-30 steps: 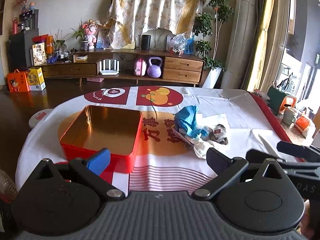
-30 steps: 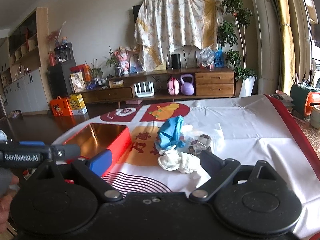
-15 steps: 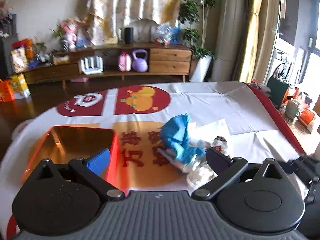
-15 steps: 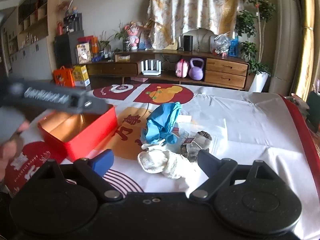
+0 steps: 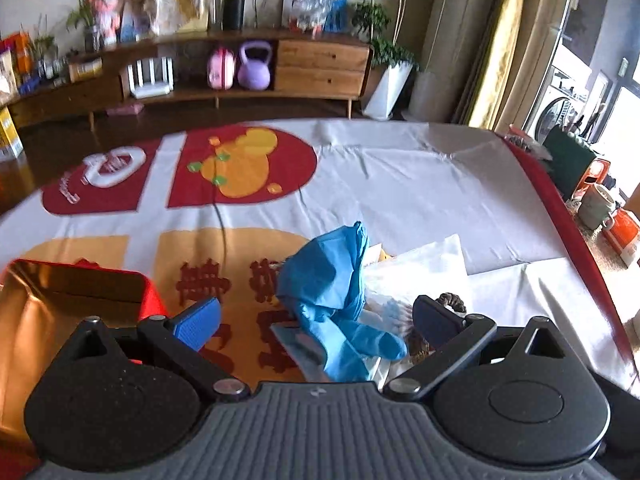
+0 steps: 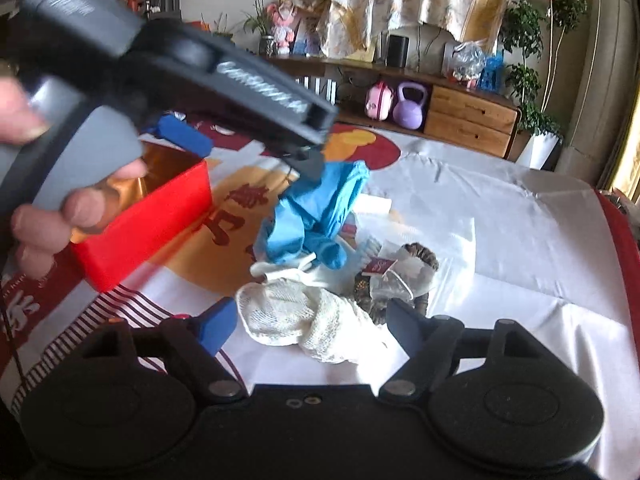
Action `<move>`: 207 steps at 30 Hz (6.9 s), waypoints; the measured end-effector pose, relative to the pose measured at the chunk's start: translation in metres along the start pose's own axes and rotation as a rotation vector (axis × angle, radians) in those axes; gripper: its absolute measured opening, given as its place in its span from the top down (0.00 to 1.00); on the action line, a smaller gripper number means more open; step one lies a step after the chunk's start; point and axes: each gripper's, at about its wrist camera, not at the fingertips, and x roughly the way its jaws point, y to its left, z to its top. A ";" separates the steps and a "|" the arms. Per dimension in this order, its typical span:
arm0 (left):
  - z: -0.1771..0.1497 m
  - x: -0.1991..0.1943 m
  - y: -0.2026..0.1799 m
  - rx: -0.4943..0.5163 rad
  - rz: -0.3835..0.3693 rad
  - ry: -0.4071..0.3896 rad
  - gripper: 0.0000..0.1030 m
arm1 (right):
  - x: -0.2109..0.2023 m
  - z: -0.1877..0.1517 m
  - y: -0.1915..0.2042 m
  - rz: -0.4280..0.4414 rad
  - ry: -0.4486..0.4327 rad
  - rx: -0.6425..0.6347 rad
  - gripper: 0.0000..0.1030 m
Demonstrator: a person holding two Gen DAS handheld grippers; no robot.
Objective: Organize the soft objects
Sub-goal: 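Grasp the blue rubber glove with the left tool while the right tool grasps the white knitted cloth, then carry the blue glove with the left tool while the right tool carries the knitted cloth to the red tin, then open the right tool to drop the knitted cloth while the left tool drops the glove into the tin, then move both tools back over the remaining pile of items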
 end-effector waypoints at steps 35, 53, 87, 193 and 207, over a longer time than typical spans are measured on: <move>0.006 0.070 0.010 -0.125 0.021 0.081 0.73 | 0.031 -0.015 -0.004 -0.084 0.051 0.042 0.61; 0.002 -0.001 0.036 -0.158 0.020 0.013 0.88 | -0.016 -0.009 -0.009 -0.037 0.012 0.133 0.68; -0.014 -0.144 0.151 -0.204 0.123 -0.042 0.88 | -0.041 0.085 0.092 0.151 0.009 -0.019 0.67; -0.038 -0.109 0.172 -0.165 0.182 0.054 0.84 | 0.023 0.137 0.123 0.203 0.108 -0.063 0.29; -0.052 -0.135 0.120 -0.112 0.146 -0.001 0.34 | -0.034 0.104 0.071 0.197 0.064 0.028 0.15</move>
